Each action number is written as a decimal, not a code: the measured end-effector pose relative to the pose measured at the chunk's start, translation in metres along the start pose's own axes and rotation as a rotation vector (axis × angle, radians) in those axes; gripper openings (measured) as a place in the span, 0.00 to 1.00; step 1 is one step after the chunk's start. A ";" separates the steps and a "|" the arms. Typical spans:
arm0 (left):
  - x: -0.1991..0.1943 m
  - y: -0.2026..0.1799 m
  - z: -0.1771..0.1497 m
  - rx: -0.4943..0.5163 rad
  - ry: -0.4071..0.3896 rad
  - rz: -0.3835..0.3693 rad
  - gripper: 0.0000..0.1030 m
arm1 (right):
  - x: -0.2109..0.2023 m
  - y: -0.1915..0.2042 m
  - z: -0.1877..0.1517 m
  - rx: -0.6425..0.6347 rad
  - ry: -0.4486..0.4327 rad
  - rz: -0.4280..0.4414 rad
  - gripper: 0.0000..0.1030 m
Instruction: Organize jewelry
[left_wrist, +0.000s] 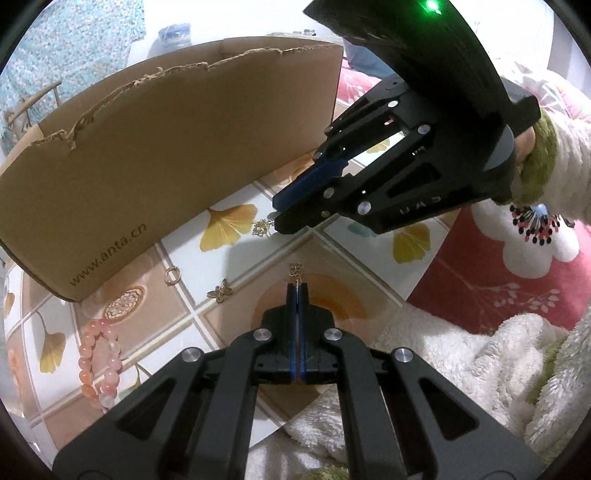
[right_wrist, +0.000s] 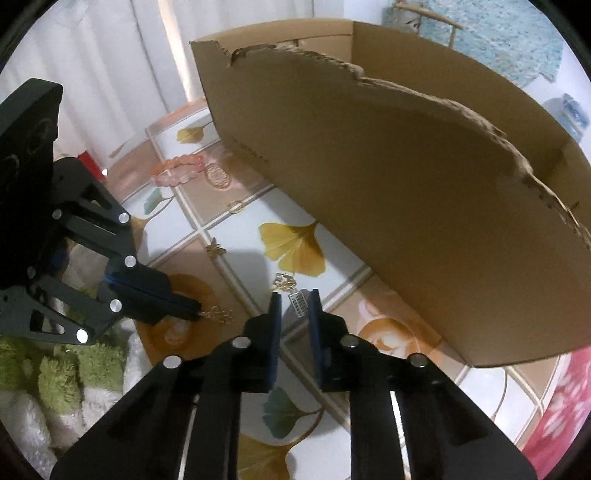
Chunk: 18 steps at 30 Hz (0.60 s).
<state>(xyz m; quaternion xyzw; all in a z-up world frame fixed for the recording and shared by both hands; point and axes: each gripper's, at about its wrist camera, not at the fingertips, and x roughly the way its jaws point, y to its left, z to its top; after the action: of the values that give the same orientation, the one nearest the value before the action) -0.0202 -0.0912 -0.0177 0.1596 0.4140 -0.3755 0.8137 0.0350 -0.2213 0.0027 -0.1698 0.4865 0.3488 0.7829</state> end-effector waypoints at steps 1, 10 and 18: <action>0.000 0.001 0.000 0.000 -0.001 -0.002 0.01 | 0.000 0.000 0.001 0.000 0.011 0.008 0.11; -0.002 0.005 -0.004 -0.014 -0.013 -0.018 0.01 | 0.004 -0.003 0.006 0.097 0.045 0.028 0.05; -0.002 0.008 -0.004 -0.028 -0.020 -0.030 0.01 | -0.004 -0.006 -0.004 0.201 0.016 0.013 0.05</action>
<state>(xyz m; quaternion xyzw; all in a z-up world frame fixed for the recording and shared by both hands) -0.0174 -0.0830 -0.0183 0.1381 0.4134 -0.3834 0.8143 0.0355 -0.2293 0.0045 -0.0898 0.5262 0.3021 0.7898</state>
